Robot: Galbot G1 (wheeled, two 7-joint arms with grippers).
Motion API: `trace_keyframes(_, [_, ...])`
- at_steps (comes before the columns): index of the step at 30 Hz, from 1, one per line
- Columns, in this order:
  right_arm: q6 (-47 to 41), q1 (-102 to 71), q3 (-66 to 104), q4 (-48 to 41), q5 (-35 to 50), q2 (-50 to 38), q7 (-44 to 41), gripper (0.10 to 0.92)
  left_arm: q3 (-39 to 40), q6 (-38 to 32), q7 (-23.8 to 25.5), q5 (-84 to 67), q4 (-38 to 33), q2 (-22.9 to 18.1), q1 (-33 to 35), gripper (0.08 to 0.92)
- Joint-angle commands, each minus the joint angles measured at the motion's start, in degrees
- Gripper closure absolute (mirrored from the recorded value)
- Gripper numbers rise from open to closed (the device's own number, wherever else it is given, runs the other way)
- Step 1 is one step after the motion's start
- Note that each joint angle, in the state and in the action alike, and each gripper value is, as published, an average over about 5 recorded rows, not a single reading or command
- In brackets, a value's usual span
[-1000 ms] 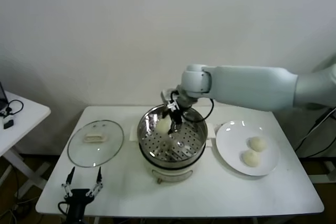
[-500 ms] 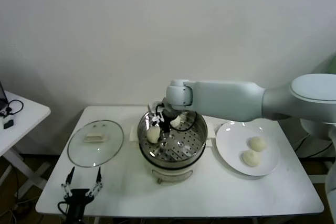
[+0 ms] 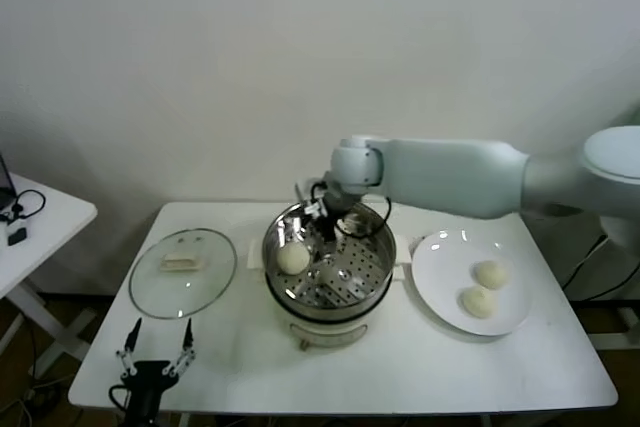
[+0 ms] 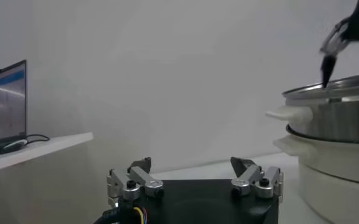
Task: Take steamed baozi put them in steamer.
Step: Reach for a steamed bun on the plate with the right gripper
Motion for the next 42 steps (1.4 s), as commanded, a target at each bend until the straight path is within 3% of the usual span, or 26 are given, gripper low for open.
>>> trace_keyframes(1, [9.6, 19.0, -15.7, 5.1, 3.8, -16.5, -12.5, 0.203, 0.3, -0.1, -0.1, 0.5, 0.0, -0.9, 0.0, 0.177])
trace_keyframes(8, [14.0, 15.7, -20.5, 5.9, -8.9, -27.9, -12.7, 0.203, 0.7, -0.3, -0.2, 0.9, 0.3, -1.0, 0.1, 0.177])
trace_keyframes(16, [13.3, 0.1, -11.8, 4.5, -21.4, -35.7, -9.4, 0.203, 0.8, -0.4, -0.2, 1.4, 0.5, -1.1, 0.4, 0.177])
trace_keyframes(42, [10.4, -29.3, 13.9, -5.0, -33.6, -32.6, -3.6, 0.203, 0.7, -1.1, -0.4, 3.2, 1.0, -1.8, 1.5, 0.177])
